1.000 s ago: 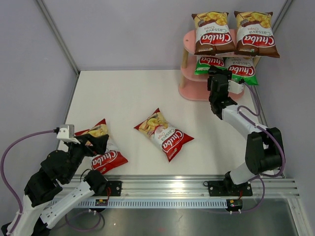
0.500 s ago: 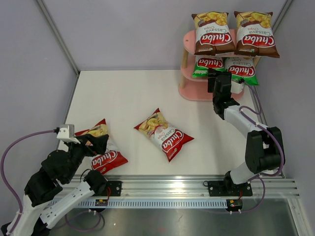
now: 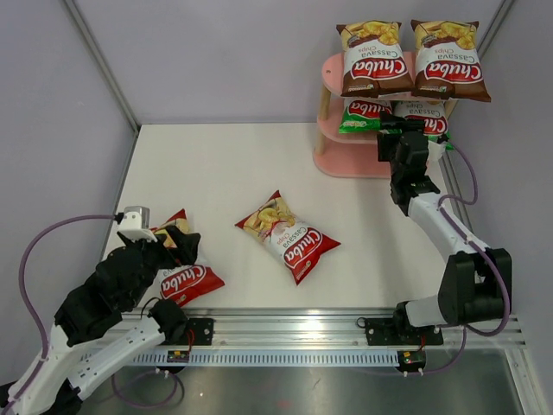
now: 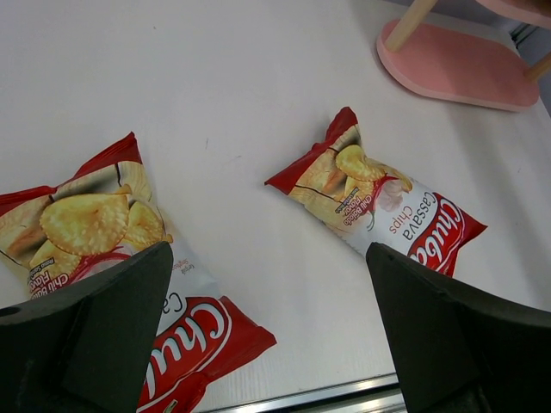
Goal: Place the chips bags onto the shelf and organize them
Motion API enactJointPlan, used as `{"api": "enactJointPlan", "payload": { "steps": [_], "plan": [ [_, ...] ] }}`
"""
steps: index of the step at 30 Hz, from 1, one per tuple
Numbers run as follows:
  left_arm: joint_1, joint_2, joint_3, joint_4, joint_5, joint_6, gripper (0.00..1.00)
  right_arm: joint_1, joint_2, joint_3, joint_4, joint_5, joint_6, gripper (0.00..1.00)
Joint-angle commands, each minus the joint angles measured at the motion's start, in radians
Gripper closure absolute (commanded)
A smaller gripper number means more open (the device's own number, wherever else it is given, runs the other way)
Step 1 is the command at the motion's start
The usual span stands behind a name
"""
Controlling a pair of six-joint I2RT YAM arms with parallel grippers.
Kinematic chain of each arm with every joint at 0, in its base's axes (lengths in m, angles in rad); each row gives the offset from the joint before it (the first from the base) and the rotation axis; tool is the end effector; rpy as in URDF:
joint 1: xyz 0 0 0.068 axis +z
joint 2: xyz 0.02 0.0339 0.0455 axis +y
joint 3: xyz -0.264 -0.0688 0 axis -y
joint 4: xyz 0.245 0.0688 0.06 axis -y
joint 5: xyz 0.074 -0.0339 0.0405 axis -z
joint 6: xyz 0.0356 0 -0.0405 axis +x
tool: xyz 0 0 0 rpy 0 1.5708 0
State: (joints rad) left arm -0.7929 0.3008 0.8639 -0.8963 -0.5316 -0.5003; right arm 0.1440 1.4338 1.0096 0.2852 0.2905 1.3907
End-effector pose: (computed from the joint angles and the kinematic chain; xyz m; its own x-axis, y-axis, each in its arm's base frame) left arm 0.0423 -0.0172 0.3390 -0.3347 -0.2494 -0.9087 0.1337 0.9420 -0.3078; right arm 0.3369 0.0386 0.3139 0.1164 0.9693 -0.2164 0.1606 0.1967 0.9672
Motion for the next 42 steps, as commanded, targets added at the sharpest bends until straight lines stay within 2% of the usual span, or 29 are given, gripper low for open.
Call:
{"api": "enactJointPlan", "payload": {
  "steps": [1, 6, 10, 13, 18, 19, 22, 25, 30, 33, 35, 38, 42],
  "plan": [
    [-0.005, 0.049, 0.021, 0.078, 0.028, -0.041, 0.01, -0.021, -0.098, -0.034, 0.002, -0.077, -0.042, 0.21],
    [-0.003, 0.161, -0.005, 0.138, 0.076, -0.13, 0.01, -0.04, -0.217, -0.106, -0.014, -0.219, -0.094, 0.16],
    [-0.003, 0.221, -0.058, 0.209, 0.111, -0.213, 0.01, -0.047, -0.344, -0.17, -0.087, -0.335, -0.225, 0.09],
    [-0.003, 0.23, -0.115, 0.272, 0.131, -0.311, 0.01, -0.063, -0.472, -0.172, -0.261, -0.382, -0.387, 0.02],
    [-0.003, 0.224, -0.273, 0.367, 0.133, -0.469, 0.01, -0.064, -0.653, -0.141, -0.539, -0.436, -0.605, 0.01],
    [-0.003, 0.225, -0.291, 0.397, 0.139, -0.484, 0.01, -0.066, -0.673, -0.119, -0.643, -0.424, -0.651, 0.01],
    [-0.003, 0.241, -0.357, 0.48, 0.156, -0.527, 0.01, -0.064, -0.766, -0.105, -0.785, -0.351, -0.694, 0.0],
    [-0.003, 0.267, -0.419, 0.575, 0.177, -0.557, 0.01, -0.066, -0.89, -0.112, -0.851, -0.251, -0.705, 0.01],
    [-0.003, 0.357, -0.497, 0.745, 0.219, -0.625, 0.01, -0.064, -0.948, -0.079, -0.922, -0.286, -0.743, 0.0],
    [-0.002, 0.42, -0.529, 0.867, 0.248, -0.667, 0.01, -0.064, -0.918, -0.098, -0.934, -0.454, -0.765, 0.0],
    [-0.002, 0.472, -0.558, 0.93, 0.263, -0.699, 0.01, -0.064, -0.918, -0.129, -0.91, -0.564, -0.763, 0.01],
    [0.001, 0.527, -0.598, 1.068, 0.292, -0.728, 0.01, -0.066, -0.946, -0.209, -0.847, -0.649, -0.739, 0.0],
    [0.007, 0.651, -0.611, 1.273, 0.332, -0.742, 0.01, -0.064, -0.984, -0.276, -0.787, -0.695, -0.71, 0.01]
  ]
}}
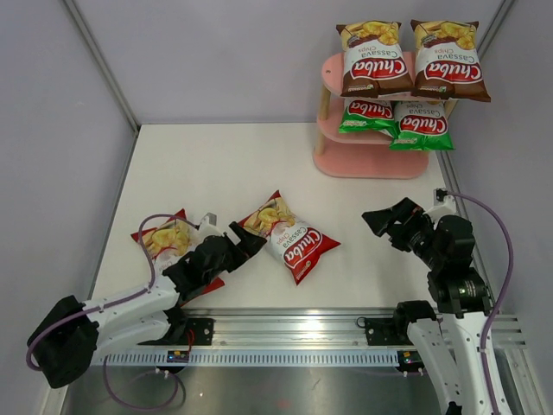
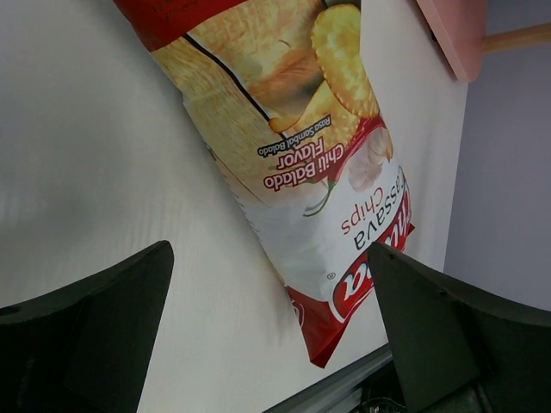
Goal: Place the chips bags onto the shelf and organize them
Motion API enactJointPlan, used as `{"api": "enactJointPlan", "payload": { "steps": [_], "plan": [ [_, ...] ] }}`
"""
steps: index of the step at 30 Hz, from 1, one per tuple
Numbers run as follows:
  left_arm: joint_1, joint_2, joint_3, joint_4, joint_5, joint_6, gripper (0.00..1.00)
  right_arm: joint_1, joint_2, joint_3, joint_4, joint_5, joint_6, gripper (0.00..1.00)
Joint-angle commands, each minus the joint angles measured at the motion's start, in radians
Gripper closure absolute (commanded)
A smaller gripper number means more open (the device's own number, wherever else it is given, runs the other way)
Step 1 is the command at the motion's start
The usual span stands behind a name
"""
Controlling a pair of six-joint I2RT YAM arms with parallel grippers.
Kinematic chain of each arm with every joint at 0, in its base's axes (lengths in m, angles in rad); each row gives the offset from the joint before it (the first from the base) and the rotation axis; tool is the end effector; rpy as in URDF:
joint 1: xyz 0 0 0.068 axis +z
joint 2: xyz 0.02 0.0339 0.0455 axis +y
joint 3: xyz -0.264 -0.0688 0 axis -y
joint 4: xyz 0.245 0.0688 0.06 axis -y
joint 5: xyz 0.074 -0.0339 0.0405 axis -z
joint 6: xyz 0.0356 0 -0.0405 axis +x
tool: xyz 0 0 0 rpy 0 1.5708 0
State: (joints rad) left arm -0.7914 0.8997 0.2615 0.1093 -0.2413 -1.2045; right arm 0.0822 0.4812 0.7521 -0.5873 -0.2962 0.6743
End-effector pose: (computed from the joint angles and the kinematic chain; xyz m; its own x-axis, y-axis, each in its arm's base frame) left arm 0.1340 -0.1235 0.1677 -0.6365 -0.6457 -0.4218 -0.1357 0.6321 -0.7629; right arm 0.1075 0.0193 0.3254 -0.4639 0.5610 -0.6857 -0.0837 0.7428 0.6643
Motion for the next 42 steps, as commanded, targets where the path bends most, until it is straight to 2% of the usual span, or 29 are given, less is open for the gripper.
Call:
{"api": "enactJointPlan", "payload": {
  "steps": [1, 5, 13, 20, 22, 25, 26, 29, 33, 34, 39, 40, 42],
  "plan": [
    [0.006, 0.101, -0.005, 0.294, 0.043, -0.05, 0.01, -0.002, -0.041, -0.02, 0.087, -0.109, 0.007, 0.01],
    [0.014, 0.254, -0.027, 0.498, 0.039, -0.089, 0.01, -0.002, -0.055, -0.011, 0.081, -0.103, -0.013, 0.01],
    [0.015, 0.559, -0.008, 0.756, 0.06, -0.141, 0.01, -0.002, -0.082, -0.008, 0.069, -0.109, -0.016, 0.02],
    [0.015, 0.818, -0.027, 1.151, 0.017, -0.139, 0.01, -0.002, -0.089, -0.082, 0.116, -0.126, 0.021, 0.02],
    [0.015, 0.912, -0.019, 1.219, 0.016, -0.153, 0.01, -0.002, -0.084, -0.094, 0.132, -0.139, 0.033, 0.02],
    [0.015, 0.982, 0.028, 1.222, 0.031, -0.161, 0.08, -0.002, -0.087, -0.105, 0.136, -0.153, 0.045, 0.03],
    [0.015, 0.986, 0.048, 1.195, 0.03, -0.155, 0.13, -0.002, -0.09, -0.1, 0.129, -0.153, 0.044, 0.03],
    [0.015, 0.961, 0.064, 1.12, 0.005, -0.129, 0.19, -0.002, -0.099, -0.088, 0.107, -0.139, 0.033, 0.03],
    [0.015, 0.878, 0.108, 0.982, -0.016, -0.046, 0.52, -0.002, -0.115, -0.088, 0.084, -0.127, 0.024, 0.03],
    [0.015, 0.866, 0.108, 0.966, -0.021, -0.037, 0.57, -0.002, -0.115, -0.092, 0.087, -0.121, 0.024, 0.03],
    [0.015, 0.762, 0.102, 0.942, -0.047, 0.009, 0.73, -0.004, -0.095, -0.158, 0.119, -0.122, 0.048, 0.03],
    [0.015, 0.746, 0.097, 0.926, -0.05, 0.01, 0.78, -0.002, -0.092, -0.198, 0.136, -0.138, 0.074, 0.04],
    [0.015, 0.716, 0.094, 0.928, -0.049, 0.0, 0.82, -0.002, -0.084, -0.252, 0.208, -0.164, 0.116, 0.04]
  ]
}}
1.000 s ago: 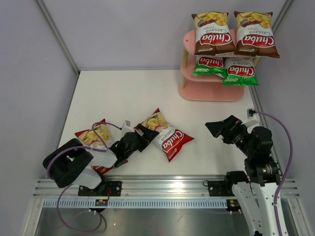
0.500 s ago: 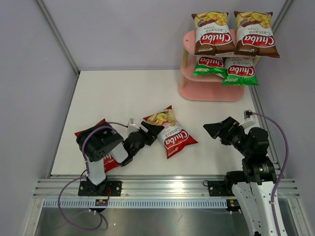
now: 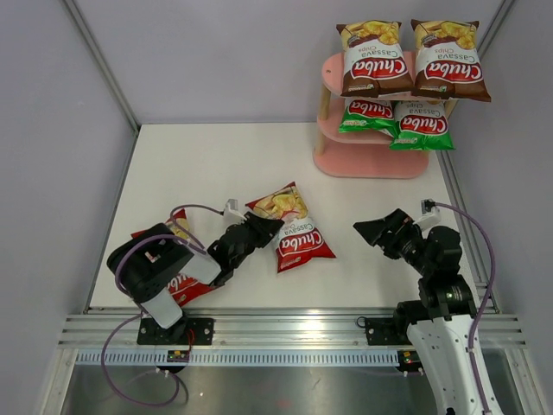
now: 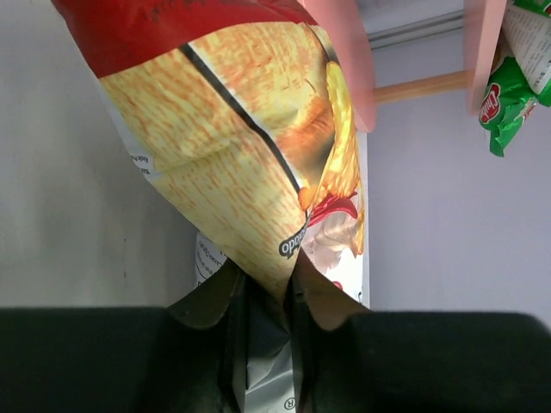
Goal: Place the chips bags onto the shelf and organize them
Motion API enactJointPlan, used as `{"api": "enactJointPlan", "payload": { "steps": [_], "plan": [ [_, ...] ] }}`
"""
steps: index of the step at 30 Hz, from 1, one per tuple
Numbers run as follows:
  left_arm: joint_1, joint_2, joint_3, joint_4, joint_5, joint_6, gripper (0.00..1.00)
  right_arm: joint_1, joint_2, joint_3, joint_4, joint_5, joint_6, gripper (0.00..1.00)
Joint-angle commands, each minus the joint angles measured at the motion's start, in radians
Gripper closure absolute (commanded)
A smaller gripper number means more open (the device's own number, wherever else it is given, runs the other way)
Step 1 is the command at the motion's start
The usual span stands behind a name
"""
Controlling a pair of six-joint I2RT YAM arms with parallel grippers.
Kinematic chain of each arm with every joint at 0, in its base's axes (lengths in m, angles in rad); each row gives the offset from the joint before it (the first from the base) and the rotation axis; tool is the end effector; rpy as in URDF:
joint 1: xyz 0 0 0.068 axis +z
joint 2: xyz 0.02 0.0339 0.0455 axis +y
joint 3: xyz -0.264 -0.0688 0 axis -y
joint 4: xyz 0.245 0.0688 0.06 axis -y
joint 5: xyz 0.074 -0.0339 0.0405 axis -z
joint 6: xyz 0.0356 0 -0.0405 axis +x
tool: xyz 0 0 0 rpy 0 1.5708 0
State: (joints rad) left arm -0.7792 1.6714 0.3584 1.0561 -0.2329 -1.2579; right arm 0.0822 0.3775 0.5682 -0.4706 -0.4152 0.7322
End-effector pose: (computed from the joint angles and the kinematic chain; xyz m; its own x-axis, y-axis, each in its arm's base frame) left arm 0.1993 -0.1853 0.1270 -0.5551 -0.7529 -0.3535 -0.0104 0.4313 -0.9022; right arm 0.1047 0.0230 0.2867 -0.5133 0.5715 -0.6403 -0.1592 0.6697 0.7254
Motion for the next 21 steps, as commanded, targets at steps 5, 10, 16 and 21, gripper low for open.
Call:
{"api": "enactJointPlan", "payload": {
  "steps": [5, 10, 16, 21],
  "plan": [
    [0.003, -0.078, -0.044, 0.073, -0.04, -0.012, 0.89, -0.002, 0.046, -0.325, 0.382, -0.141, 0.352, 0.07],
    [0.003, -0.125, -0.073, 0.131, -0.057, -0.086, 0.91, -0.001, 0.012, -0.458, 0.515, -0.163, 0.518, 0.07],
    [0.001, -0.189, -0.081, 0.189, -0.1, -0.141, 0.93, 0.008, -0.026, -0.528, 0.576, -0.157, 0.618, 0.07],
    [-0.006, -0.228, -0.035, 0.188, -0.129, -0.156, 0.94, 0.045, 0.01, -0.538, 0.731, -0.145, 0.615, 0.06]
  ]
}}
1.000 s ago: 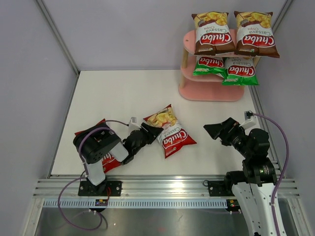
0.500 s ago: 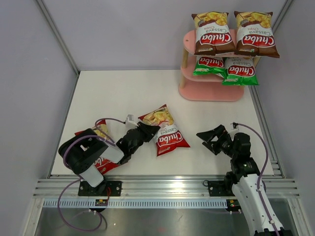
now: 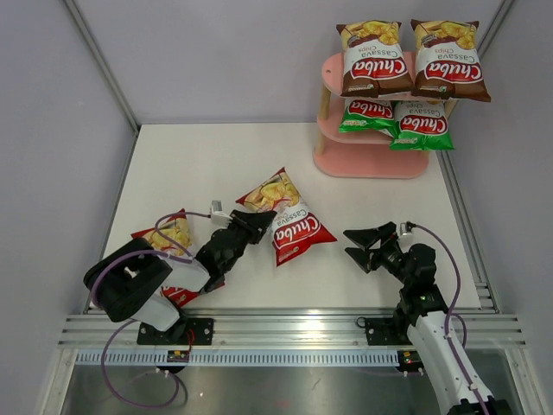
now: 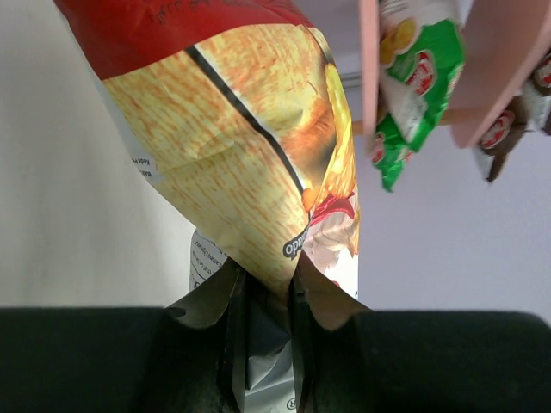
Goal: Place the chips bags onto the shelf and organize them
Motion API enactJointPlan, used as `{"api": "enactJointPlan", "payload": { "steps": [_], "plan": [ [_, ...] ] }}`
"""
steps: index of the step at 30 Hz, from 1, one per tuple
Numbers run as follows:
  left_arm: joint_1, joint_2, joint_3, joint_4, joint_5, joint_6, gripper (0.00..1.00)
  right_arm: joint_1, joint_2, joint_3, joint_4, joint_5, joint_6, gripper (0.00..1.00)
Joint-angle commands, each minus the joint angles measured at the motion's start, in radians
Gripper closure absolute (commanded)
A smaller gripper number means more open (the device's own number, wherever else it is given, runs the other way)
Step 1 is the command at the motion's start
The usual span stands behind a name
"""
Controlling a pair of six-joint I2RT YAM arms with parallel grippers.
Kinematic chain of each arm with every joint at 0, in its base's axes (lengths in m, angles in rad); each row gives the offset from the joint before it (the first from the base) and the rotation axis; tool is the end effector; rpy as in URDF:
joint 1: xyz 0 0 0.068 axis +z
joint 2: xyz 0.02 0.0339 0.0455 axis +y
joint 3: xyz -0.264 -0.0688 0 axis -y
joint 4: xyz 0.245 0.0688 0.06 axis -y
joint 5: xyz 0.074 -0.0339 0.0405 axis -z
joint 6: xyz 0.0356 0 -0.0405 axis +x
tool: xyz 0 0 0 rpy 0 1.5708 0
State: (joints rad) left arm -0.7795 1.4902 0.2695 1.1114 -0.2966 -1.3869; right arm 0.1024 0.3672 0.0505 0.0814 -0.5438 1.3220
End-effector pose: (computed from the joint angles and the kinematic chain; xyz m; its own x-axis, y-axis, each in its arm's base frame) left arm 0.1827 -0.1659 0.1553 -0.4719 -0.8555 -0.2131 0.0089 0.2371 -0.9714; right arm 0.1241 0.0313 0.1646 -0.6270 0.7693 -0.1225 0.0800 0.2200 0.9722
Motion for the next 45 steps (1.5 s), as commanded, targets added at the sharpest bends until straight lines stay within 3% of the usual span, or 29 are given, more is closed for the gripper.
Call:
{"api": "enactJointPlan", "payload": {
  "steps": [1, 8, 14, 23, 27, 33, 34, 35, 37, 38, 40, 41, 43, 45],
  "plan": [
    [-0.007, -0.051, 0.065, 0.125, -0.067, -0.029, 0.94, 0.046, 0.033, -0.011, 0.257, -0.018, 0.011, 0.06],
    [-0.047, -0.059, 0.142, 0.128, -0.079, -0.055, 0.94, 0.141, 0.293, 0.086, 0.471, -0.025, -0.128, 0.03],
    [-0.086, -0.05, 0.181, 0.154, -0.073, -0.073, 0.94, 0.197, 0.391, 0.095, 0.693, -0.01, -0.182, 0.02],
    [-0.098, -0.019, 0.204, 0.194, 0.016, -0.069, 0.94, 0.215, 0.394, 0.149, 0.663, -0.019, -0.288, 0.02],
    [-0.127, 0.037, 0.209, 0.284, 0.072, -0.069, 0.94, 0.215, 0.444, 0.187, 0.661, -0.025, -0.308, 0.02],
    [-0.15, 0.102, 0.192, 0.39, 0.119, -0.061, 0.93, 0.215, 0.522, 0.207, 0.725, -0.039, -0.314, 0.08],
    [-0.152, 0.105, 0.189, 0.395, 0.125, -0.057, 0.92, 0.217, 0.533, 0.207, 0.739, -0.044, -0.317, 0.11],
    [-0.152, 0.107, 0.175, 0.399, 0.125, -0.054, 0.9, 0.215, 0.548, 0.206, 0.75, -0.054, -0.313, 0.21],
    [-0.15, 0.104, 0.16, 0.426, 0.113, -0.044, 0.84, 0.217, 0.556, 0.196, 0.782, -0.059, -0.307, 0.32],
    [-0.15, 0.099, 0.149, 0.427, 0.111, -0.032, 0.76, 0.215, 0.556, 0.19, 0.79, -0.056, -0.307, 0.43],
    [-0.144, 0.073, 0.151, 0.386, 0.119, -0.015, 0.66, 0.217, 0.552, 0.181, 0.782, -0.05, -0.317, 0.51],
    [-0.142, 0.058, 0.154, 0.328, 0.12, 0.002, 0.53, 0.215, 0.544, 0.178, 0.779, -0.041, -0.325, 0.57],
    [-0.142, 0.023, 0.149, 0.282, 0.109, 0.025, 0.36, 0.214, 0.536, 0.172, 0.759, -0.024, -0.333, 0.58],
    [-0.139, -0.01, 0.131, 0.172, 0.074, 0.035, 0.12, 0.215, 0.523, 0.172, 0.733, 0.013, -0.354, 0.6]
  ]
}}
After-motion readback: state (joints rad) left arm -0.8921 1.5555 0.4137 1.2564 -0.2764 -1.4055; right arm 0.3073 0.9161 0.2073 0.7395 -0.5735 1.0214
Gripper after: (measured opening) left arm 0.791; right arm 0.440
